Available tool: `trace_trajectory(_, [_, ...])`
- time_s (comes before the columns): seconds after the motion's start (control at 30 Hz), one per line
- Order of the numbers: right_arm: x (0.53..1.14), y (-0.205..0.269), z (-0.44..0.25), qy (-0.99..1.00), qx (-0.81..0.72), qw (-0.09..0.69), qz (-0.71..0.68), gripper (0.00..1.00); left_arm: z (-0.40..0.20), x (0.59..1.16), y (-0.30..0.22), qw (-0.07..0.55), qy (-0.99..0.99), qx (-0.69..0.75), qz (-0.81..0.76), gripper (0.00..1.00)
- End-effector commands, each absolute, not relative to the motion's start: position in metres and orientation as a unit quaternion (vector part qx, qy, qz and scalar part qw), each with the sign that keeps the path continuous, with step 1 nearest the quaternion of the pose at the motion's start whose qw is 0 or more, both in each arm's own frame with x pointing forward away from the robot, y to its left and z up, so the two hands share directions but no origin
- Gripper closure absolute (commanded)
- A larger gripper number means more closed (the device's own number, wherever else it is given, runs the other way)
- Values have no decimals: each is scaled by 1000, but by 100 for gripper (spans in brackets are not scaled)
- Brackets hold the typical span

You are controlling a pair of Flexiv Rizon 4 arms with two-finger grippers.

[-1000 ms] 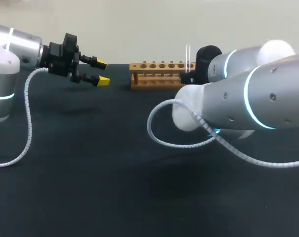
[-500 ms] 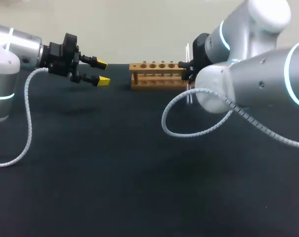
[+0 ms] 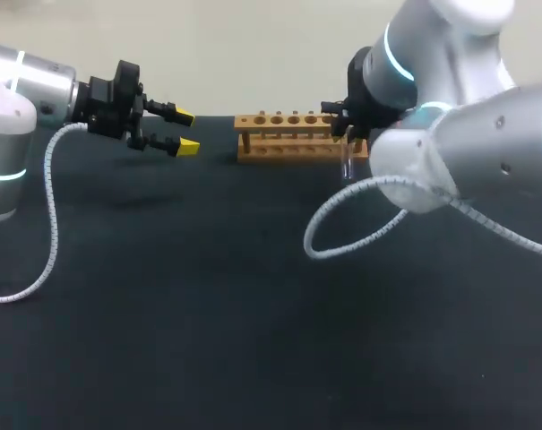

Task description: Grasp the test tube, adjust it, and insert it.

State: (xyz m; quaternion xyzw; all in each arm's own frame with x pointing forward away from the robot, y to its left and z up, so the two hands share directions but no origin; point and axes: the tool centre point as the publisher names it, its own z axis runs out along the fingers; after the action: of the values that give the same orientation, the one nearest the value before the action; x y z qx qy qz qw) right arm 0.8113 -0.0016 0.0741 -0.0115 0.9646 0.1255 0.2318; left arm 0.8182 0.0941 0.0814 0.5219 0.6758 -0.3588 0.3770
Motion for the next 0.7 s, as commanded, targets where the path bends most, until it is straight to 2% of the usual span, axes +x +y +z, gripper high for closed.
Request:
trace_trajectory(0.03, [796,-6,79,939,2,326,108,100,81,818,94,378,676,522,-358,0])
trace_trajectory(0.7, [800,-24,108,857,-8,502,116,100,81,818,94,378,676,522,-358,0])
